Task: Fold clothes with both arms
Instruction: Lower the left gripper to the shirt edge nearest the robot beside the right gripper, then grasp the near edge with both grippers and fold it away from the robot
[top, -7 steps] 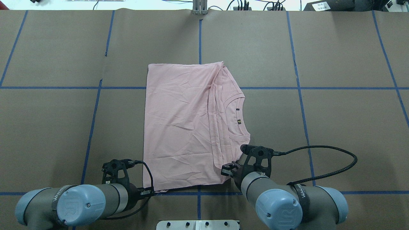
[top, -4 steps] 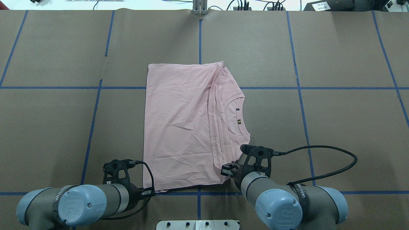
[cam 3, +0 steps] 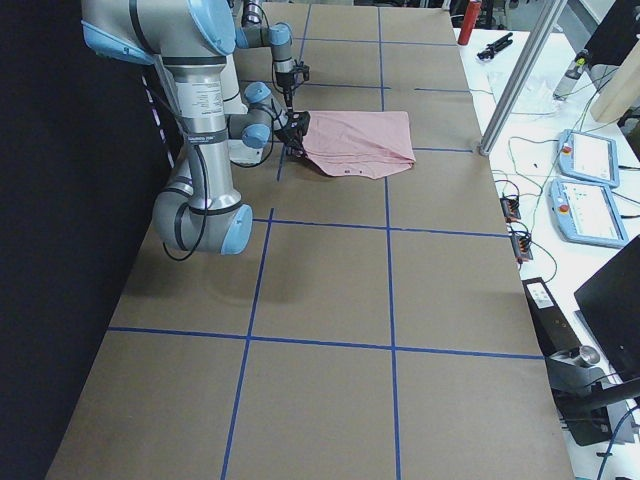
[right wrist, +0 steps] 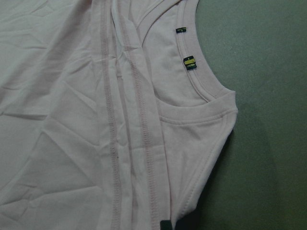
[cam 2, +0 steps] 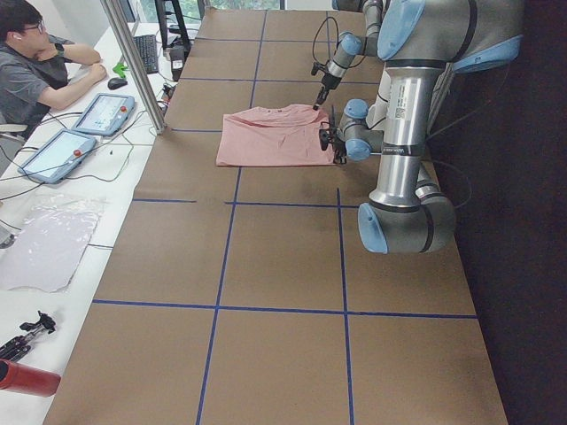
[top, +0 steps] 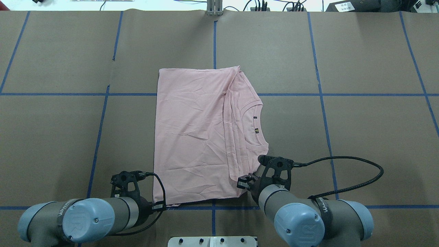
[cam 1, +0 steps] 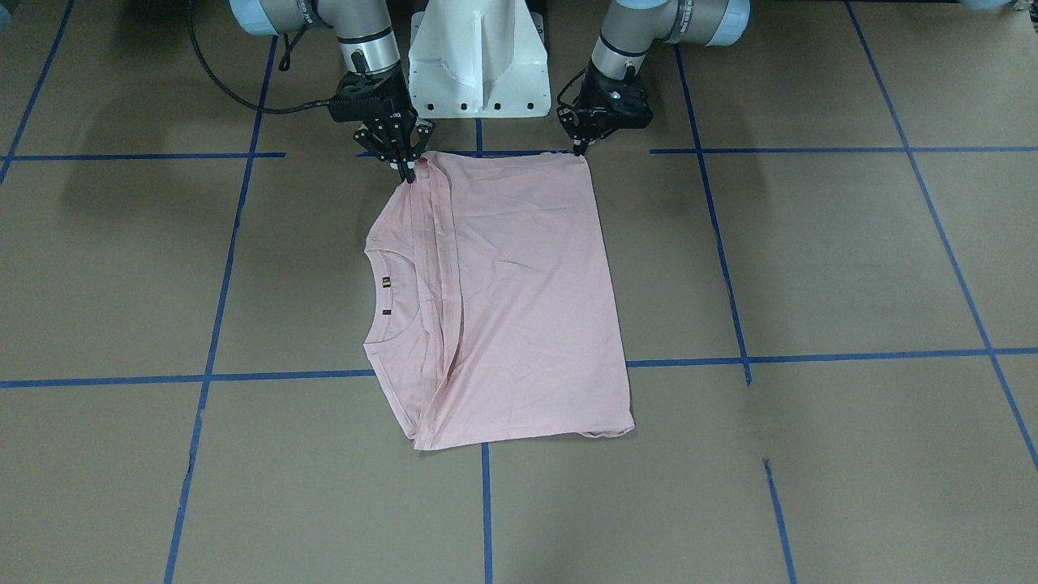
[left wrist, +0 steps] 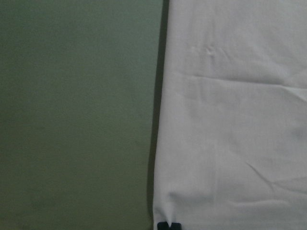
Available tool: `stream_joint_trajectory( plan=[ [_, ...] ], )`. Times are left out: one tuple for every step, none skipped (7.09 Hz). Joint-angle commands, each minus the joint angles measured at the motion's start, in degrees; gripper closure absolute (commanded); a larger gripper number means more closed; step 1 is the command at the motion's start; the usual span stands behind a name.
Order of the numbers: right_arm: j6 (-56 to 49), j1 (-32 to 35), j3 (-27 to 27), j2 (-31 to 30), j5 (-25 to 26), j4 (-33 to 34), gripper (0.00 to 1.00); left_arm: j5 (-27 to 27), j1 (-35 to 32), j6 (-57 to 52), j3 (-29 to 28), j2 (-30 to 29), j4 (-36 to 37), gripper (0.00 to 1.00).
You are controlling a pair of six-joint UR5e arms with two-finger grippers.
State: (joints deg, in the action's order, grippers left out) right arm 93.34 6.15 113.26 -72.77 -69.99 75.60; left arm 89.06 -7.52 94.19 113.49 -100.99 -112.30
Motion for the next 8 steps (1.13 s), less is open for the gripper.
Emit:
stream_joint_trajectory(
  plan=[
    [0.0,0.0,1.34,0.0,-0.23,0.51,1.0,0.32,-0.65,-0.58,3.81,-0.08,3.55,1.0],
    [0.0,0.17,4.66,-0.7,-0.67,0.86,1.0,1.37,-1.26,-1.54,9.24,-1.21,9.67,1.0],
    [0.0,0.09,10.78,-1.75,-1.37,7.04,1.0,3.99,-2.23,-3.03,14.77,-4.1,17.48,1.0],
    [0.09,0.0,19.02,-1.32,-4.25,15.98,1.0,7.15,-3.28,-3.04,20.14,-9.17,27.56,1.0],
    [0.44,-0.17,25.02,-1.06,-5.76,22.07,1.0,9.35,-4.07,-3.04,25.41,-13.57,36.02,1.0],
    [0.44,-0.26,25.43,-0.79,-6.12,23.17,1.0,10.07,-4.86,-3.13,26.68,-14.75,37.49,1.0],
    [0.35,-0.44,23.78,-0.44,-6.12,23.27,1.0,9.82,-5.22,-5.57,25.83,-14.85,37.42,1.0],
    [0.0,0.34,20.89,1.74,-6.04,23.27,1.0,9.99,-8.09,-8.72,23.64,-14.93,37.33,1.0]
  ],
)
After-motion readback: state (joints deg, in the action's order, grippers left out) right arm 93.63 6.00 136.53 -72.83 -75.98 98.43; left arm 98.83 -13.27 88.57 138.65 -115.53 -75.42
